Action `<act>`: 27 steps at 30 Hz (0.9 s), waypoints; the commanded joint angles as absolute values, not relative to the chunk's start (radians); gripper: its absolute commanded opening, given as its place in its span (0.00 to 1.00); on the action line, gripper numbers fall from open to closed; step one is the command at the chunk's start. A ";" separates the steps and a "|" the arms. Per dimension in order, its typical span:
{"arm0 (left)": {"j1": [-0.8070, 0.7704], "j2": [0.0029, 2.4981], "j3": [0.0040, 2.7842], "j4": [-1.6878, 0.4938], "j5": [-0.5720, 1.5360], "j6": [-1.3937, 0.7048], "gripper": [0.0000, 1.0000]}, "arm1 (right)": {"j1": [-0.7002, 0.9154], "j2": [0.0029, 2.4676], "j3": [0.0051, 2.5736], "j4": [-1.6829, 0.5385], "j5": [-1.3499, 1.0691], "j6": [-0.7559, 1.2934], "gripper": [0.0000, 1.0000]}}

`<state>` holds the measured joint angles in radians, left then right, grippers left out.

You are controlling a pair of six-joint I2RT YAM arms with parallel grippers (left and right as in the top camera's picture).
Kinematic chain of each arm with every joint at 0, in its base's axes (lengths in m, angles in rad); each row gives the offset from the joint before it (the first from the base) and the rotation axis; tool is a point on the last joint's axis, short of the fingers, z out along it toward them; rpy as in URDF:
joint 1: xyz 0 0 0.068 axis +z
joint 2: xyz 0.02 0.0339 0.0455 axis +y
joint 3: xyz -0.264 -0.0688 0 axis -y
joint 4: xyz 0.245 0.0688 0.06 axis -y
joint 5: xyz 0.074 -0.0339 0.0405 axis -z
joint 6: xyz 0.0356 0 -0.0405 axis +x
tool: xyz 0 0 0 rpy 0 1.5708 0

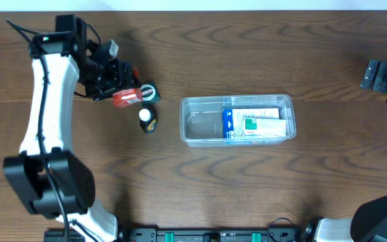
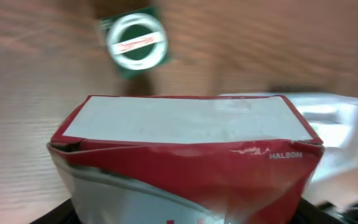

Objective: Pack container
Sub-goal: 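Grasp the red Panadol box with the left gripper and lift, then carry the red box over the container's left end with the left gripper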

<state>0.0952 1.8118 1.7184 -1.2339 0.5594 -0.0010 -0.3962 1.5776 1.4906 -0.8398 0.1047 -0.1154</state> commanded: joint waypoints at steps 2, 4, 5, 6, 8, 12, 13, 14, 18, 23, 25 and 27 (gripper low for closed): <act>0.038 1.755 1.741 -1.236 0.673 -0.007 0.71 | -0.401 1.584 1.493 -0.839 0.105 -0.102 0.99; -0.002 1.755 1.741 -1.225 0.673 -0.026 0.71 | -0.401 1.584 1.493 -0.839 0.105 -0.102 0.99; -0.026 1.758 1.739 -1.215 0.673 -0.036 0.71 | -0.401 1.584 1.493 -0.838 0.105 -0.102 0.99; -0.054 1.761 1.737 -1.200 0.673 -0.047 0.71 | -0.401 1.584 1.493 -0.839 0.105 -0.102 0.99; -0.125 1.766 1.729 -1.156 0.669 -0.076 0.71 | -0.401 1.584 1.493 -0.839 0.105 -0.102 0.99; -0.244 1.780 1.724 -1.092 0.601 -0.139 0.71 | -0.401 1.584 1.493 -0.839 0.105 -0.102 0.99; -0.276 1.786 1.724 -1.084 0.561 -0.159 0.71 | -0.401 1.584 1.493 -0.839 0.105 -0.102 0.99; -0.306 1.792 1.724 -1.081 0.521 -0.176 0.71 | -0.401 1.584 1.493 -0.839 0.105 -0.102 0.99; -0.416 1.811 1.717 -1.083 0.347 -0.277 0.71 | -0.401 1.584 1.493 -0.839 0.105 -0.102 0.99; -0.528 1.857 1.707 -1.080 0.191 -0.393 0.71 | -0.401 1.584 1.493 -0.839 0.105 -0.102 0.99; -0.558 1.884 1.707 -1.068 0.171 -0.436 0.71 | -0.401 1.584 1.493 -0.839 0.105 -0.102 0.99; -0.585 1.915 1.707 -1.049 0.171 -0.469 0.71 | -0.401 1.584 1.493 -0.839 0.105 -0.102 0.99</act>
